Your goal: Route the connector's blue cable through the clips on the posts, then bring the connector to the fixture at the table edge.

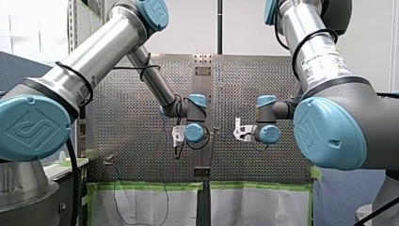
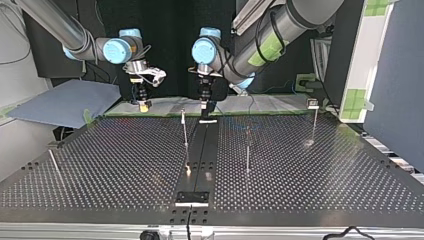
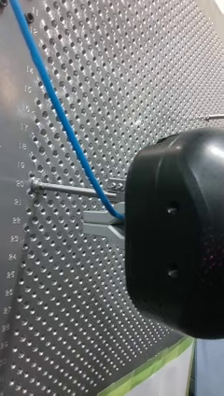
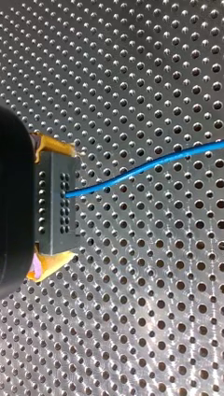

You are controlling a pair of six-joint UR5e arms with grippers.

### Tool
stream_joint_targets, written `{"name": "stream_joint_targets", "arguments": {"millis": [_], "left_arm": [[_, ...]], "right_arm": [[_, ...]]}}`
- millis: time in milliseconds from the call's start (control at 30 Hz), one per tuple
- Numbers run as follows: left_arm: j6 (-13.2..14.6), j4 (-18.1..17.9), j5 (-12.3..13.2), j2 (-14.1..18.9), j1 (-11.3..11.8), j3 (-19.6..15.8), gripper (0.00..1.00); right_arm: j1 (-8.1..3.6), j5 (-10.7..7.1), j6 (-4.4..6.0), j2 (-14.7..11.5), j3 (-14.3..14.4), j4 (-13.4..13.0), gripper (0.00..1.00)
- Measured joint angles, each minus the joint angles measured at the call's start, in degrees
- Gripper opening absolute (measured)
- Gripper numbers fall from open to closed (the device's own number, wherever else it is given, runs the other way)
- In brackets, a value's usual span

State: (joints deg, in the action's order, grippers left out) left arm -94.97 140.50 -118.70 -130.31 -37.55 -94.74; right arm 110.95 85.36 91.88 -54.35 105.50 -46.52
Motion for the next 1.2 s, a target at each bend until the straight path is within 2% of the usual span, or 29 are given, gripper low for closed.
{"name": "stream_joint_targets", "arguments": {"millis": [433,700,1200], "left_arm": [[0.3,0.1,0.9,-0.3,-0.3,0.2,0.0],[0.1,-0.1,1.5,-0.4,-0.5,1.0,0.0],[-0.1,0.3,2.1,-0.5,-0.5,2.4,0.0]], "right_arm": [[-1.61,-1.54,0.11,0.2,-0.8,0.5,0.0],[-2.53,-1.91,0.11,0.3,-1.2,0.8,0.0],[-3.02,-2.16,-0.03,0.6,-2.7,2.0,0.0]]}}
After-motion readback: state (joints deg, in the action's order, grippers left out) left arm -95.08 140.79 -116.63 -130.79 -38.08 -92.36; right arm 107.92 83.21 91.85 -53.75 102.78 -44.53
